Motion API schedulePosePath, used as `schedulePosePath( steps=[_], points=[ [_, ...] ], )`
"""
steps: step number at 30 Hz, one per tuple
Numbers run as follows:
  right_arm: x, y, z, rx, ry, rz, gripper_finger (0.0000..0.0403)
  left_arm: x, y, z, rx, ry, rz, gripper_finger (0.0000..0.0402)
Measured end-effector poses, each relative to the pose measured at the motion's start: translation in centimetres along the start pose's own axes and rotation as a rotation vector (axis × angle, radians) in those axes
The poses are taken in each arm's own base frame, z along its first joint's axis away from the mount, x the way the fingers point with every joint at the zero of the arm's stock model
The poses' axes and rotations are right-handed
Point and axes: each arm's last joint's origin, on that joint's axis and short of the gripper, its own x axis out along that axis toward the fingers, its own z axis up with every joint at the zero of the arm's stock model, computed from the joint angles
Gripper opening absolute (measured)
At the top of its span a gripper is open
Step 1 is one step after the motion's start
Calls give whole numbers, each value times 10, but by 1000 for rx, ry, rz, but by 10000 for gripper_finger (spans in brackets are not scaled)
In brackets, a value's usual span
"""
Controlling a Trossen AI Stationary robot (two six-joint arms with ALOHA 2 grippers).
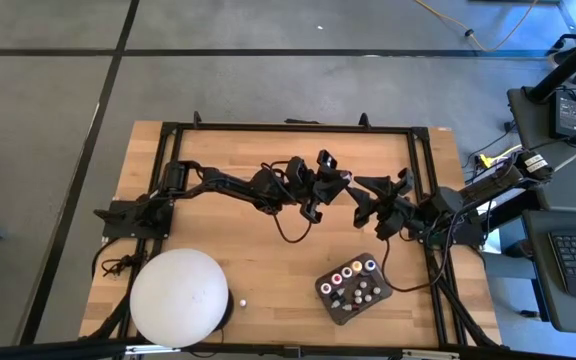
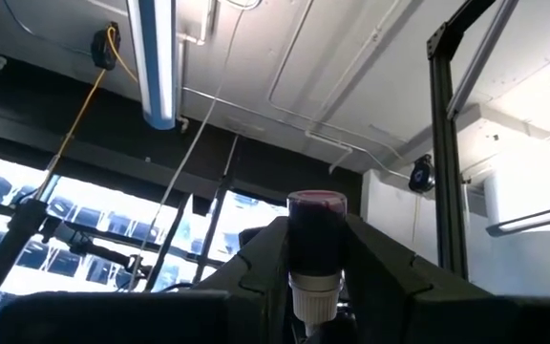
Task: Pick & Place food coloring
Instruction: Put the small red food coloring bottle into the bin
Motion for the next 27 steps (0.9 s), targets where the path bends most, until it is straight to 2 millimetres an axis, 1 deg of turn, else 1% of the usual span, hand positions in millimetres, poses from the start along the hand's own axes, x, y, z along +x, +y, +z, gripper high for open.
schedulePosePath(
  steps=[13, 16, 22, 25, 27],
  points=[
    [4, -1, -5, 69, 15, -12, 149, 0, -1, 0, -9, 5, -13, 86],
    [4, -1, -5, 69, 15, -12, 134, 0, -1, 0, -8, 5, -14, 86],
    [4, 0, -5, 64, 15, -11, 89, 0, -1, 0, -8, 4, -15, 86],
    [4, -1, -5, 68, 10, -16, 75, 1, -1, 1, -6, 2, -18, 86],
    [4, -1, -5, 70, 9, -16, 73, 1, -1, 1, -7, 2, -18, 86]
  ],
)
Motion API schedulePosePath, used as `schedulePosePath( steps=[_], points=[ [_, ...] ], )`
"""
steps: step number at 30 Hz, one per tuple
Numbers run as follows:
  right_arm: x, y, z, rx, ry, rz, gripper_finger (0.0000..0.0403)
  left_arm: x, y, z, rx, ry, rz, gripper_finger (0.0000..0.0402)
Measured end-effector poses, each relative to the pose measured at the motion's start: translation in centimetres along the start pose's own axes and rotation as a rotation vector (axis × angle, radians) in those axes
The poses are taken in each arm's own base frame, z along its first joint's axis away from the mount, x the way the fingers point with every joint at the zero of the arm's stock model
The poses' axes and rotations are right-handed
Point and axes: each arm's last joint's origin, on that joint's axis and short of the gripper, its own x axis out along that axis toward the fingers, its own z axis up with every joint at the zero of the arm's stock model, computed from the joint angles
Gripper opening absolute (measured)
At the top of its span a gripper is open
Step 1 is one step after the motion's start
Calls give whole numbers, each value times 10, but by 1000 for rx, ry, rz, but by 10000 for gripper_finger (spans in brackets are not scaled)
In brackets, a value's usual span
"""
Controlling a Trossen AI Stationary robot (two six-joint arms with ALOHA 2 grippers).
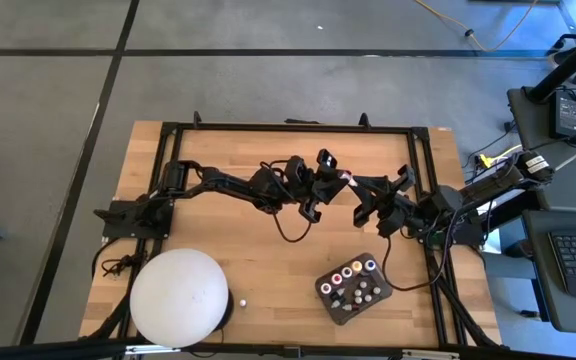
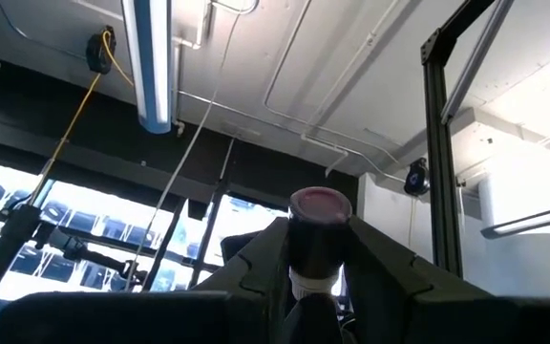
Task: Pick & Place food coloring
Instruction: Put the small red food coloring bottle into the bin
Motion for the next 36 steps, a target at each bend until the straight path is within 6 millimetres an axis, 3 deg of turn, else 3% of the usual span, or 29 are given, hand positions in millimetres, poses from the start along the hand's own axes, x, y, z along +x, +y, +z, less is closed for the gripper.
schedulePosePath(
  steps=[36],
  points=[
    [-2, 1, 5, -53, -56, 18, 85, 0, 0, -2, 2, 15, 12, 86]
  ],
)
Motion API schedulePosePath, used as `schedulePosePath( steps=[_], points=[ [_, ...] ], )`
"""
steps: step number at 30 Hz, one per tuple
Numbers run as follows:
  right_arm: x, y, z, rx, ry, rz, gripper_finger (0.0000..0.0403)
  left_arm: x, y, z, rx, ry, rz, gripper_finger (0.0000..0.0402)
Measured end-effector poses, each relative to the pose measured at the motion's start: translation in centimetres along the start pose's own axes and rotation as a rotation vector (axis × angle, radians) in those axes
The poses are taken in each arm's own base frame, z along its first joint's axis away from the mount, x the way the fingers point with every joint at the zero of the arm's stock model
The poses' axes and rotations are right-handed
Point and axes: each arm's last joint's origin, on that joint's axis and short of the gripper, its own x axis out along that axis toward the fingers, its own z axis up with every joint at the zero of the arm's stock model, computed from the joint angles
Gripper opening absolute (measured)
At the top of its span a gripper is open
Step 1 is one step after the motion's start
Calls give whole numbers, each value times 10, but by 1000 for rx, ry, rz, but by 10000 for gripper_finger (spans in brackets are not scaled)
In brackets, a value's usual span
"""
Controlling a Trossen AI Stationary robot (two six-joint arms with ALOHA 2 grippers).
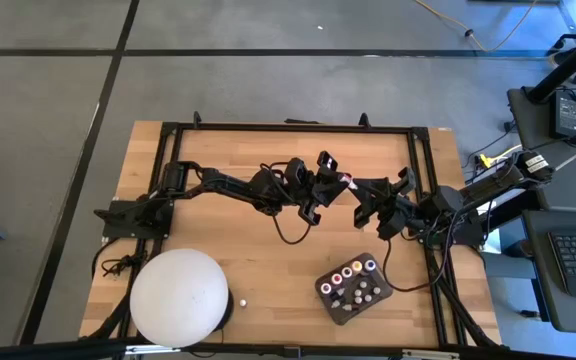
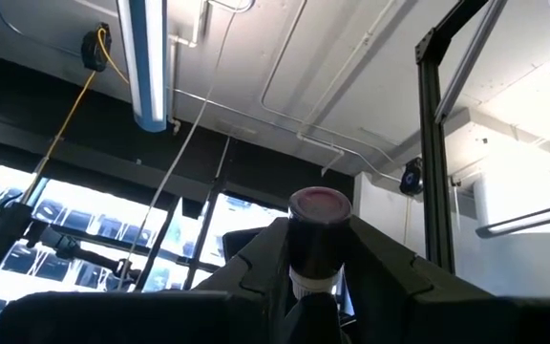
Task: Pick & Place food coloring
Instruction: Put the small red food coloring bottle into the bin
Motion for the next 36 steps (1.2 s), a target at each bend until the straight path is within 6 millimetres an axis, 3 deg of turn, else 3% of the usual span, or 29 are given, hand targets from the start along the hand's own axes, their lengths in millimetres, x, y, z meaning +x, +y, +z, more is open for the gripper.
schedulePosePath(
  steps=[6, 22, 31, 36],
  points=[
    [0, 0, 0, 0, 3, 0, 60, 0, 0, 0, 27, 6, -13, 87],
    [0, 0, -2, 30, 62, -4, 60, -1, 3, -3, 68, 36, -28, 101],
    [0, -1, -2, 20, 102, -20, 59, -3, 11, -1, 52, 70, -102, 150],
    [-1, -5, -2, 31, 127, -47, 63, -7, 28, 6, -1, 151, -256, 171]
  ],
)
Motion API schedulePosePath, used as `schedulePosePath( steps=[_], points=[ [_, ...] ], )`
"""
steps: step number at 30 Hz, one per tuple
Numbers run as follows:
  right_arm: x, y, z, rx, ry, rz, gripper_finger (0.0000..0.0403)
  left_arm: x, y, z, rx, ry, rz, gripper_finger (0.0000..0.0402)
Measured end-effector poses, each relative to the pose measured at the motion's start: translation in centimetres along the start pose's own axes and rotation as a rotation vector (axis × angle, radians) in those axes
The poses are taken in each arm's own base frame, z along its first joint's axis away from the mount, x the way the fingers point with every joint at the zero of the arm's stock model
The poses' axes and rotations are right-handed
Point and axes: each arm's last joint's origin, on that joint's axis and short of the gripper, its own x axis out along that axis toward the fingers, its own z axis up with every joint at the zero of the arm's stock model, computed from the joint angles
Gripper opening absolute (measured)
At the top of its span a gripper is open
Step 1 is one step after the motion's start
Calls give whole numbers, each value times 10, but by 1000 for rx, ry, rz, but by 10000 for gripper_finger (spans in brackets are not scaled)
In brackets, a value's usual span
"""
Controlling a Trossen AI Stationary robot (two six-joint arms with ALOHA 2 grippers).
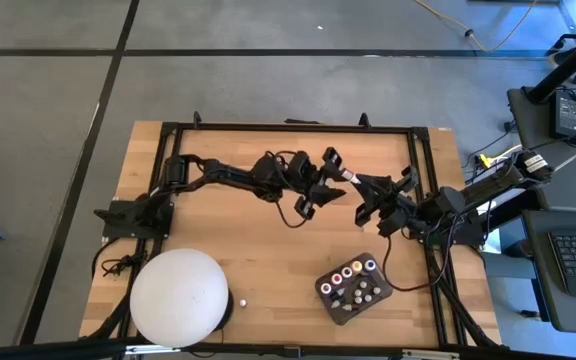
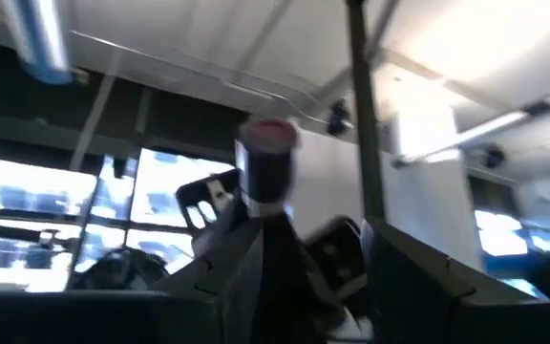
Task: Pick & Place food coloring
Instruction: Put the small red food coloring bottle into the bin
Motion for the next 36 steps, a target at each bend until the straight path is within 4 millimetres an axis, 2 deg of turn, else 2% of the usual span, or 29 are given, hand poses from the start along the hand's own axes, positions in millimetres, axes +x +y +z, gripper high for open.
schedulePosePath(
  steps=[5, 9, 14, 20, 24, 29, 36],
  points=[
    [-8, -16, 4, 35, 62, -54, 61, -6, 6, 3, -61, 97, -174, 175],
    [-18, -22, 5, 70, 185, -31, 65, -17, 23, 5, -144, 219, -239, 172],
    [-31, -14, 9, 46, 371, 56, 65, -28, 36, -5, -262, 440, -326, 173],
    [-43, -12, 28, 219, 293, 122, 65, -44, 49, -14, -373, 615, -377, 175],
    [-44, -11, 34, 308, 290, 147, 65, -49, 54, -10, -416, 650, -423, 174],
    [-47, -4, 51, 355, 264, 225, 65, -54, 62, -3, -424, 627, -365, 175],
    [-63, 6, 83, 521, 168, 458, 65, -101, 69, -19, -402, 601, -84, 172]
  ],
)
